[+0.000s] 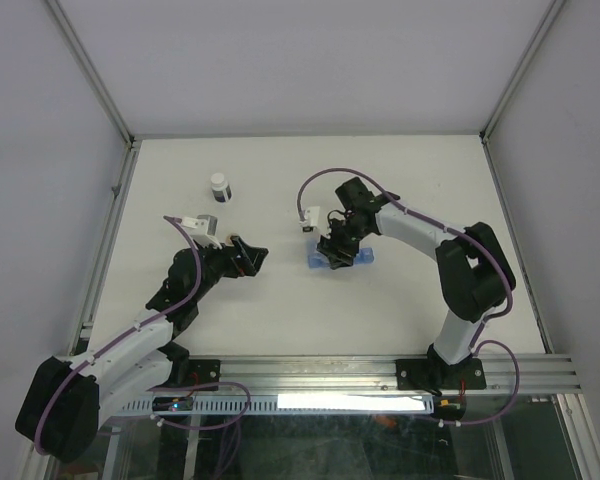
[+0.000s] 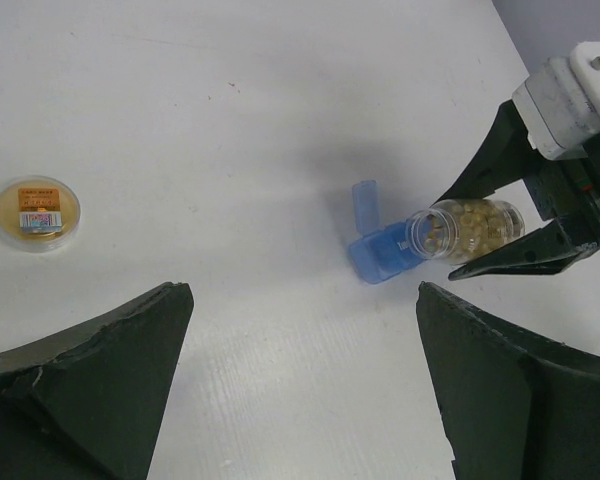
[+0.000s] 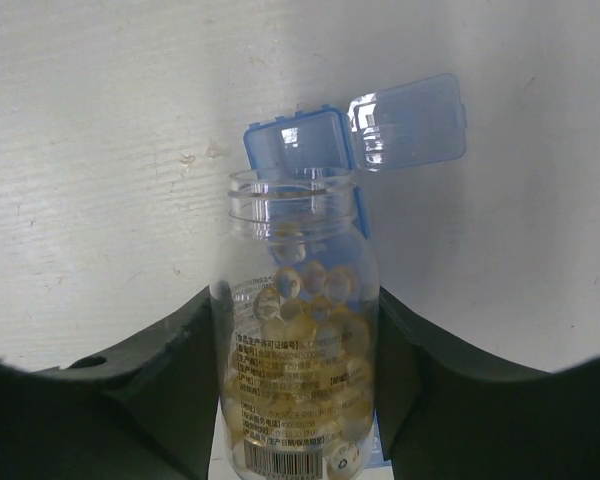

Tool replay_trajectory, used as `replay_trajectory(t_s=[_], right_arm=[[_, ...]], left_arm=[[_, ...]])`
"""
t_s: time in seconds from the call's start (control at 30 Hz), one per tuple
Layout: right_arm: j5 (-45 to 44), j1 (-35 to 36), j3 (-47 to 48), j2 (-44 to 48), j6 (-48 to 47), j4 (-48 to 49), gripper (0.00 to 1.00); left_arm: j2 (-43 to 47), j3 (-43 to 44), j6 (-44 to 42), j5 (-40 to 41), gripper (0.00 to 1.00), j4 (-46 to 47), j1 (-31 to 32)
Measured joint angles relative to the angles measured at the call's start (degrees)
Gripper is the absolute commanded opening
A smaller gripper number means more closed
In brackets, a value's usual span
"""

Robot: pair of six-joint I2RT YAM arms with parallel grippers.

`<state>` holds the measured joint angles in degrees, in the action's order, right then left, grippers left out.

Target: Sort the pills into containers

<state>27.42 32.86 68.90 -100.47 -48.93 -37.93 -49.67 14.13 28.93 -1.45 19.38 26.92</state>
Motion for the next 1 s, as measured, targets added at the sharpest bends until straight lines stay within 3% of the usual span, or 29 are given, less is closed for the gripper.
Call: replay_trajectory(t_s=[1.0], right_arm=[[-9.4,3.3,4.8,-4.0,0.7,-6.2,0.0]], left_arm=[[-0.5,0.0,-0.1,0.0,0.99,0.0,0.0]])
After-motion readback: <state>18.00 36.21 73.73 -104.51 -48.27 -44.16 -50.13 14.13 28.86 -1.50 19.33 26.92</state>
